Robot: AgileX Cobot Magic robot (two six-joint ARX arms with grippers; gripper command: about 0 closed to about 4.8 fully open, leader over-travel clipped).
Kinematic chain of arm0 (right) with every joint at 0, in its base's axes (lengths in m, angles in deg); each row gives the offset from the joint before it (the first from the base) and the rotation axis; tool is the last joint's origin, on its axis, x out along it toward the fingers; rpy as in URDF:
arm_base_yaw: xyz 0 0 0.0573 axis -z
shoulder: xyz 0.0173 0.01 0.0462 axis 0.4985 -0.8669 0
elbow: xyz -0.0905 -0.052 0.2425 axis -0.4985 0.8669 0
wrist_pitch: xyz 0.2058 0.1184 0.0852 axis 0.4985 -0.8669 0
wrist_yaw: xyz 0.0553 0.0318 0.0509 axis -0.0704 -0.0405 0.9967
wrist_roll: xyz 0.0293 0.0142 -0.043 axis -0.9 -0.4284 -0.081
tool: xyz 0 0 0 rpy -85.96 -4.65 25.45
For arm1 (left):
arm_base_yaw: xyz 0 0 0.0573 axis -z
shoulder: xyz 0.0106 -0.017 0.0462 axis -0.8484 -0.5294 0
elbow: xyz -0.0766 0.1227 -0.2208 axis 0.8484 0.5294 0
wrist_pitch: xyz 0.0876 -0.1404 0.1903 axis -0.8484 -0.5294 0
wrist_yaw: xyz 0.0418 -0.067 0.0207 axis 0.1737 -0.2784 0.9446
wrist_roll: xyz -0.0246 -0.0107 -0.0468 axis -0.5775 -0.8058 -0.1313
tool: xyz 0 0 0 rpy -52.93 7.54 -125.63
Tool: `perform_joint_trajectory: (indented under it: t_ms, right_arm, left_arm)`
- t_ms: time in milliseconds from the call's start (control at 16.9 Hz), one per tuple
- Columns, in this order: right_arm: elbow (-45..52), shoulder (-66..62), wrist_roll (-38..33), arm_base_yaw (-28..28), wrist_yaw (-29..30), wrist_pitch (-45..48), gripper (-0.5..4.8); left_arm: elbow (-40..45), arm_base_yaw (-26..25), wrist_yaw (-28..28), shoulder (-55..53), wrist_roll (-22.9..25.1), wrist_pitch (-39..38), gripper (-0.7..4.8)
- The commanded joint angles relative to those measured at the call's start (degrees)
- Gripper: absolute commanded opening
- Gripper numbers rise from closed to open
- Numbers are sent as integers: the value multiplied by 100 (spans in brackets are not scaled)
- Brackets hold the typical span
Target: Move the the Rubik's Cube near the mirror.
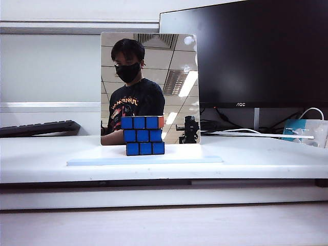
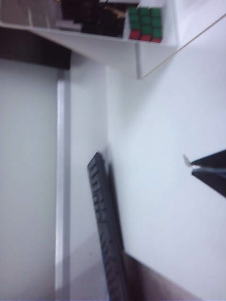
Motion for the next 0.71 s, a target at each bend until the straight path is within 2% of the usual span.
perform_joint_trajectory:
  t_ms: [59,710]
  right_arm:
    - [26,0,0,4,-11,63,0]
    - [26,0,2,2,-11,61,0]
  left_arm:
    - [-9,-7,35,-2,15,192,-5]
    - [-9,-7,35,-2,15,118,-5]
